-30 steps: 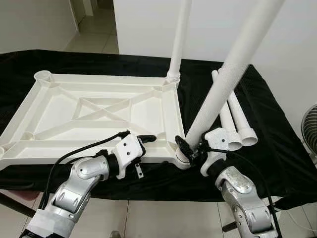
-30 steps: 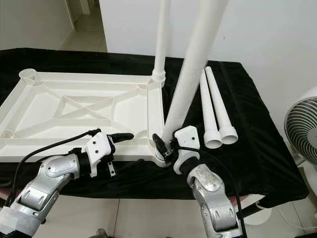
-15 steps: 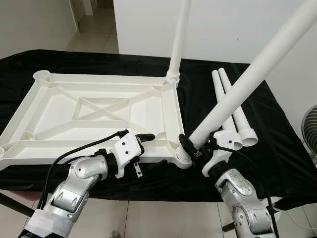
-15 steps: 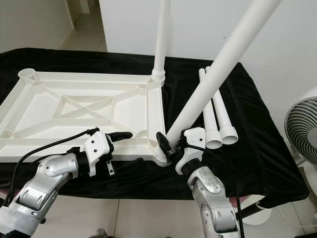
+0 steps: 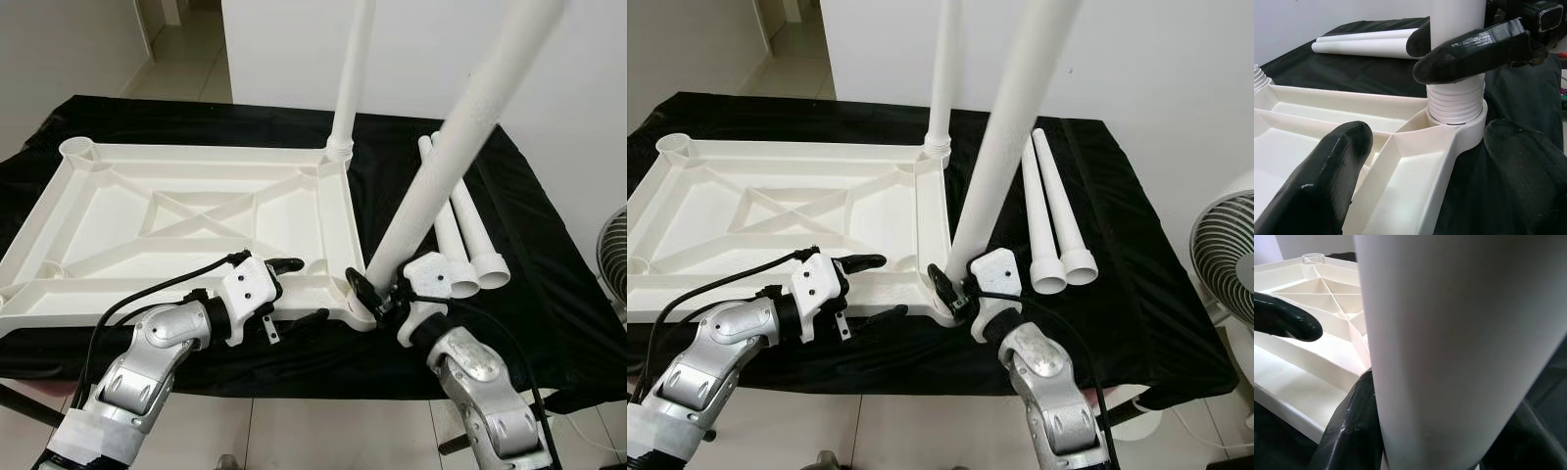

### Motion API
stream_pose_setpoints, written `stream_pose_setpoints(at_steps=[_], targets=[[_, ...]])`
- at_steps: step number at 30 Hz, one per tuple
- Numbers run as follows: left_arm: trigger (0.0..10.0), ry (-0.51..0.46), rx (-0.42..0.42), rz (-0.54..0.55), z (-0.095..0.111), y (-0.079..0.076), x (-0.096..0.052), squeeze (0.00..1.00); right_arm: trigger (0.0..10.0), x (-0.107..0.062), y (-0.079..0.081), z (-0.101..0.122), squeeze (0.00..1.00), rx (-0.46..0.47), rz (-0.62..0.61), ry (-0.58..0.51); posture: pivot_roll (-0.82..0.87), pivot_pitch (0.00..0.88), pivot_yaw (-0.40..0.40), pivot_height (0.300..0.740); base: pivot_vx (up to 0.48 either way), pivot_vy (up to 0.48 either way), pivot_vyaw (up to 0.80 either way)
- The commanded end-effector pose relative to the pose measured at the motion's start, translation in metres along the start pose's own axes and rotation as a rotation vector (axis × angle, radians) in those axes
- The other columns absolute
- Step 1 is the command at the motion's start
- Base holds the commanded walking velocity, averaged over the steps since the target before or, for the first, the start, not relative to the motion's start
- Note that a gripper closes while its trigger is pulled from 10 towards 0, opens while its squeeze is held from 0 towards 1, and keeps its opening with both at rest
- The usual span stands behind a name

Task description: Building children table

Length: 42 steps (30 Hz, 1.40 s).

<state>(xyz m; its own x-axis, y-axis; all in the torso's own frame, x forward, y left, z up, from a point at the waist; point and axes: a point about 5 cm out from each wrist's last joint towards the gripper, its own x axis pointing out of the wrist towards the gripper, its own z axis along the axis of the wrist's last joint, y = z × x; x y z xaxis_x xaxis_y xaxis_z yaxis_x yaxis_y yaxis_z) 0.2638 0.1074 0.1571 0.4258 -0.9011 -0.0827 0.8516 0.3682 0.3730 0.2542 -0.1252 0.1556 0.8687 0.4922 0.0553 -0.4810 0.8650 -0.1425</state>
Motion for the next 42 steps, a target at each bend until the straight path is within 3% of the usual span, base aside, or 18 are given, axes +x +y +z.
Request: stream_pose_setpoints(at_steps=[1, 10, 20, 34, 42], targets=[[10.0, 0.002, -0.001, -0.001, 0.001, 0.001, -0.003, 0.0, 10.0, -0.002, 0.0, -0.017, 0.0, -0.01, 0.008, 0.087, 0.13, 0.106, -0.022, 0.74, 0.0, 0.0, 0.0], [10.0, 0.006, -0.004, 0.007, 0.001, 0.002, -0.005, 0.0, 10.0, -0.009, 0.003, -0.019, 0.0, -0.068, 0.008, 0.043, 0.14, 0.112, -0.019, 0.74, 0.0, 0.0, 0.0], [10.0, 0.002, 0.001, 0.003, 0.002, 0.003, -0.003, 0.0, 10.0, 0.007, -0.008, -0.014, 0.0, -0.083, 0.034, 0.12, 0.13, 0.112, -0.019, 0.74, 0.0, 0.0, 0.0], [10.0, -0.002, 0.001, 0.013, 0.003, 0.003, -0.003, 0.0, 10.0, 0.016, -0.008, -0.012, 0.0, -0.134, 0.123, 0.143, 0.13, 0.113, -0.03, 0.74, 0.0, 0.0, 0.0], [10.0, -0.005, 0.003, 0.01, 0.003, 0.003, -0.002, 0.0, 10.0, 0.02, -0.022, -0.008, 0.0, 0.052, 0.064, 0.139, 0.13, 0.115, -0.025, 0.74, 0.0, 0.0, 0.0]])
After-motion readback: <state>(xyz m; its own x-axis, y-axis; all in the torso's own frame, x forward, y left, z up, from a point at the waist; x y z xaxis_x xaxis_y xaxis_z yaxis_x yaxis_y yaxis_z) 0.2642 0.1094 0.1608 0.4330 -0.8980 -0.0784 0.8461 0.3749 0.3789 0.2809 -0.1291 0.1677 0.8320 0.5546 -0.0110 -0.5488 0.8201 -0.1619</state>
